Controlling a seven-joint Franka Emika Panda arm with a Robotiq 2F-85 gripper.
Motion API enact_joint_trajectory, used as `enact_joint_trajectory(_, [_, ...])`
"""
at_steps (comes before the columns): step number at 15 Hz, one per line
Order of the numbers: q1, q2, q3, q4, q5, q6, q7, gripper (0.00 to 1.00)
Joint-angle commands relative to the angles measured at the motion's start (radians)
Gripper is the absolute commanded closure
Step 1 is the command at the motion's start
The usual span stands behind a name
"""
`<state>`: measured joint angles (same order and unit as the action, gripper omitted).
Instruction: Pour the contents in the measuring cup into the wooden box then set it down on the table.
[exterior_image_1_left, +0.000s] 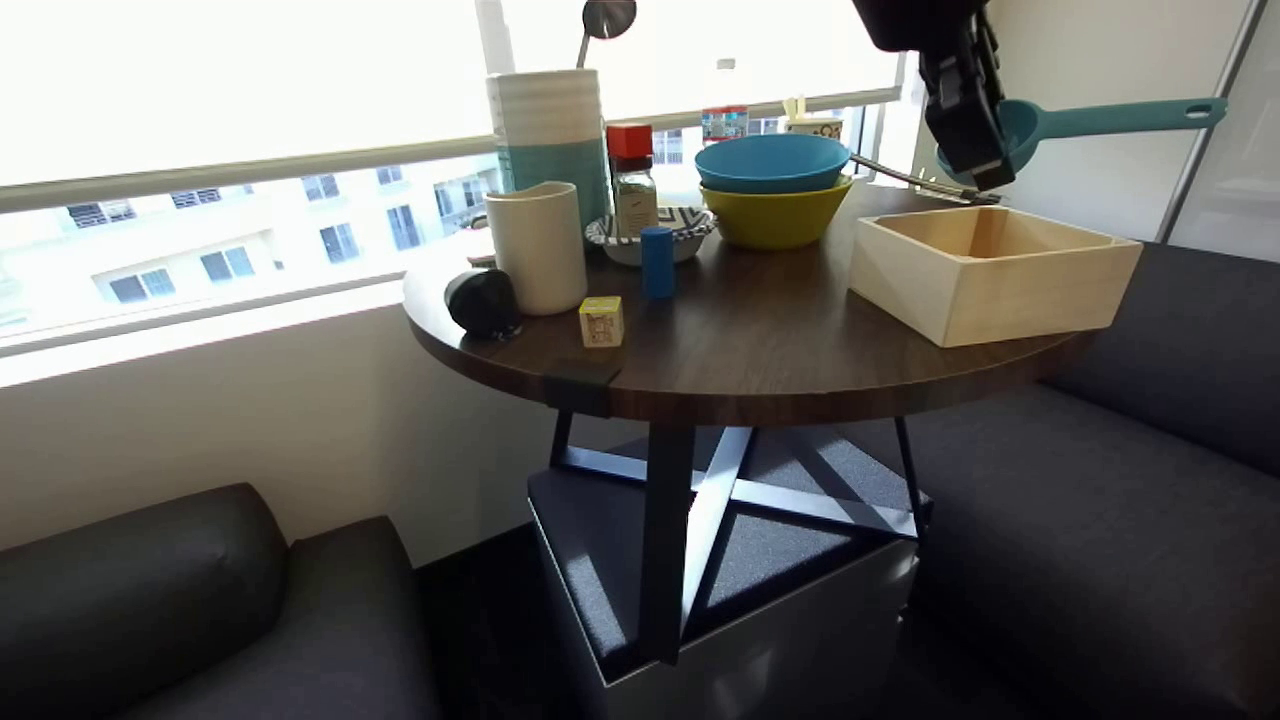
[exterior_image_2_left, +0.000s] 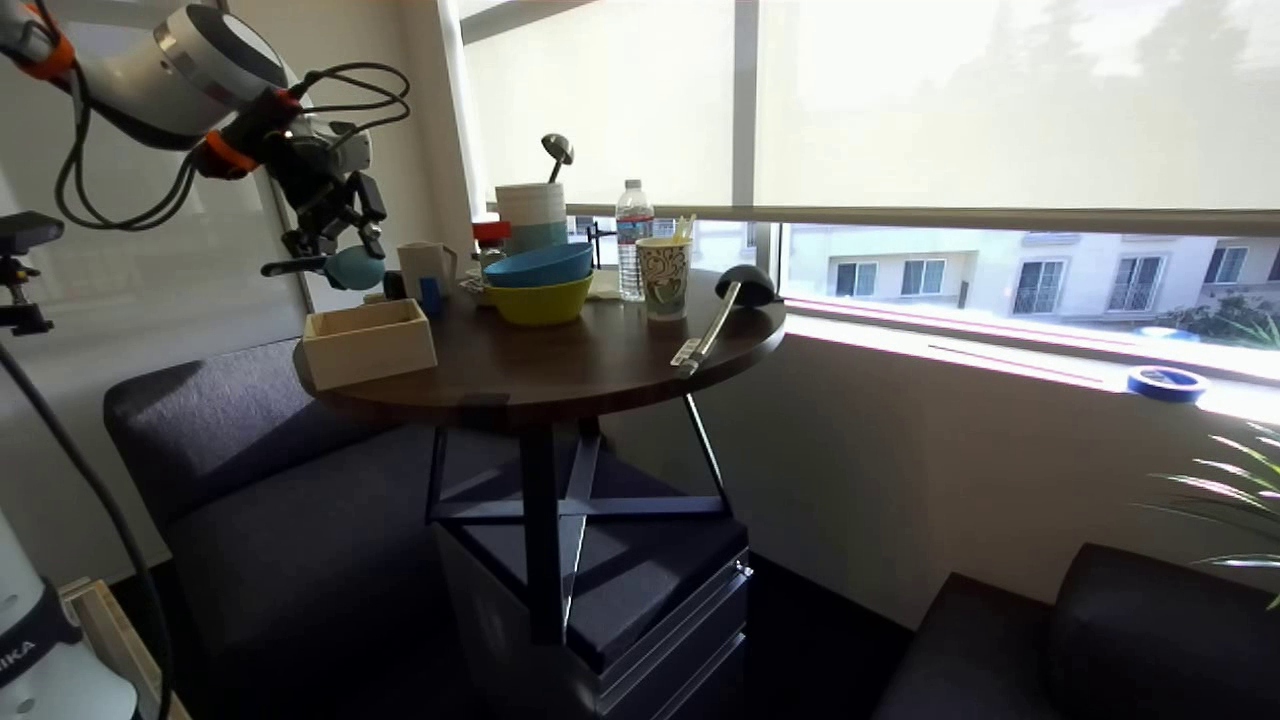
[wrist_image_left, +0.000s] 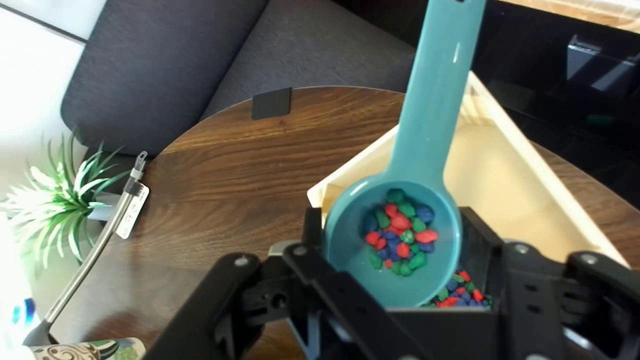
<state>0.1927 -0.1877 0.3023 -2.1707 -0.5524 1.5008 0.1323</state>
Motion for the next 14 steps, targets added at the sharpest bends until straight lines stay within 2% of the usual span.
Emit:
enact_joint_trajectory(1, [0.026,0.035,0.017,0.011,-0.079,-0.062,0.051,0.59])
enact_joint_trajectory(12, [0.082,0.093,0.032,0.001,-0.245,-0.197,0.025,0.59])
enact_joint_trajectory(13, [0.093,0.193,0.047,0.072,-0.263,-0.217,0.052,0.59])
enact_joint_trajectory(14, [0.100,0.209,0.050,0.081,-0.272,-0.221,0.047,0.59])
